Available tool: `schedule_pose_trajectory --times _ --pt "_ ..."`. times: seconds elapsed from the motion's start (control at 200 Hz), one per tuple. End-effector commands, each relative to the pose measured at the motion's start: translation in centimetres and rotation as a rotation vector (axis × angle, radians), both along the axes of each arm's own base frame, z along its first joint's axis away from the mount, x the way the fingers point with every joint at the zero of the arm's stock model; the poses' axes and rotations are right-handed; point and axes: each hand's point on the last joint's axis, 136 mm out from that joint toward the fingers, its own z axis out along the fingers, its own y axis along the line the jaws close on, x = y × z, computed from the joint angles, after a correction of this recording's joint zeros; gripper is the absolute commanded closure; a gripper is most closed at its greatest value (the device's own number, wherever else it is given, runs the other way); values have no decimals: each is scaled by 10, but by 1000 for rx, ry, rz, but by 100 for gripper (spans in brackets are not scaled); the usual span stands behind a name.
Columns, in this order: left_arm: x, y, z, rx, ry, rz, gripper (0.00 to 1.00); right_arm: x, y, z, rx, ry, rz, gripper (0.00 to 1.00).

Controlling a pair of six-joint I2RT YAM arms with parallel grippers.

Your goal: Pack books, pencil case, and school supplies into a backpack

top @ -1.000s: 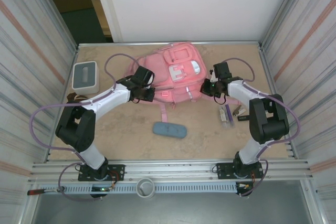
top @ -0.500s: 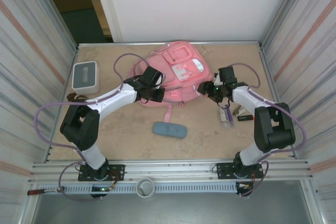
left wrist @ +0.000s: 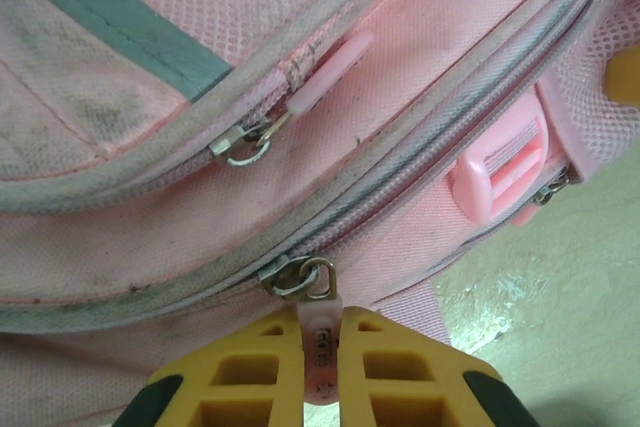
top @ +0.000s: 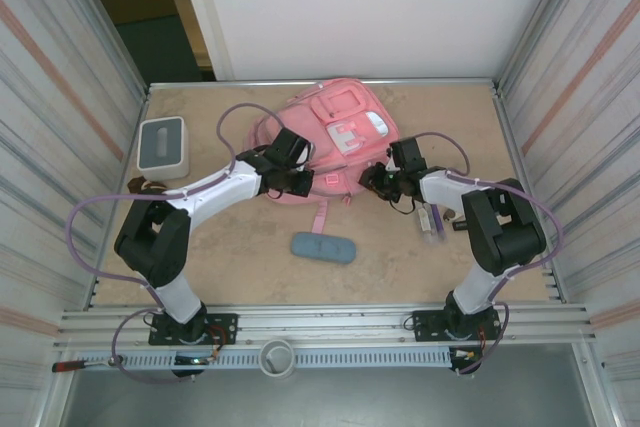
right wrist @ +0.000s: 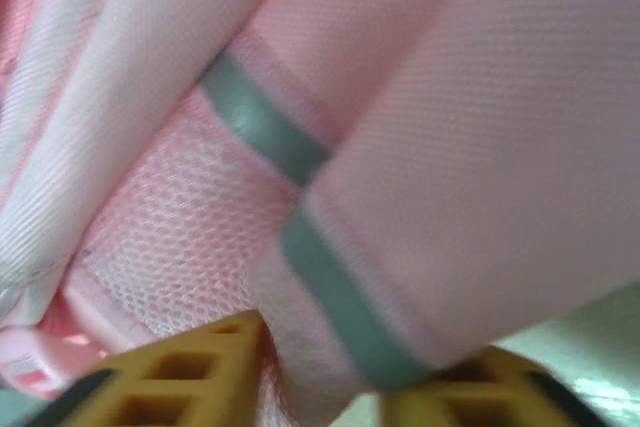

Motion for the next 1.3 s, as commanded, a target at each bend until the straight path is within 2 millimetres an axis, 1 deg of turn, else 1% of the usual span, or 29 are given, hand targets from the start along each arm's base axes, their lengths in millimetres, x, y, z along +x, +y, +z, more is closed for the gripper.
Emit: schedule_pose_trajectory --times 0.0,0.055,0.13,0.23,0.296,0.411,0.551,0.636,0.721,0.782,0.842,0.907,0.967,1.042,1.102,1.192,1.283,1.298 --pt "1 10 10 33 -47 13 100 17 -14 8 -15 -39 -49 86" --pt "4 19 10 66 -57 27 100 18 -23 9 -33 -44 -52 93" --pt "6 34 9 117 -65 50 100 18 -36 13 -60 -55 -49 100" --pt "10 54 11 173 -83 79 100 18 -51 20 -101 -67 -29 100" --pt "12 63 12 193 -87 89 100 18 -56 25 -124 -73 2 100" --pt "12 67 12 204 -78 82 100 21 -60 32 -168 -73 61 100" --pt "6 56 9 167 -50 50 100 28 -58 38 -160 -69 110 100" --pt "1 44 11 142 -42 17 100 34 -55 42 -137 -68 128 100" --pt "-5 29 12 98 -28 -14 100 39 -50 43 -109 -62 139 100" --pt "-8 17 14 64 -22 -32 100 43 -45 45 -85 -61 142 96" --pt "-10 4 16 24 -18 -46 100 47 -45 46 -82 -58 137 93" --pt "-12 -12 18 -12 -13 -74 100 49 -50 50 -96 -55 122 88" --pt "-14 -25 20 -30 -11 -95 100 48 -61 54 -108 -57 95 83" --pt "-15 -38 20 -48 -4 -118 100 38 -74 55 -109 -46 49 76" --pt "-17 -45 20 -52 -1 -131 100 23 -74 54 -82 -35 30 69" --pt "-18 -51 19 -56 1 -140 100 0 -58 51 9 -33 25 56" --pt "-18 -52 20 -57 0 -144 100 -19 -32 45 80 -19 40 46" --pt "-19 -52 20 -57 0 -144 100 -20 -27 46 88 -25 43 44"
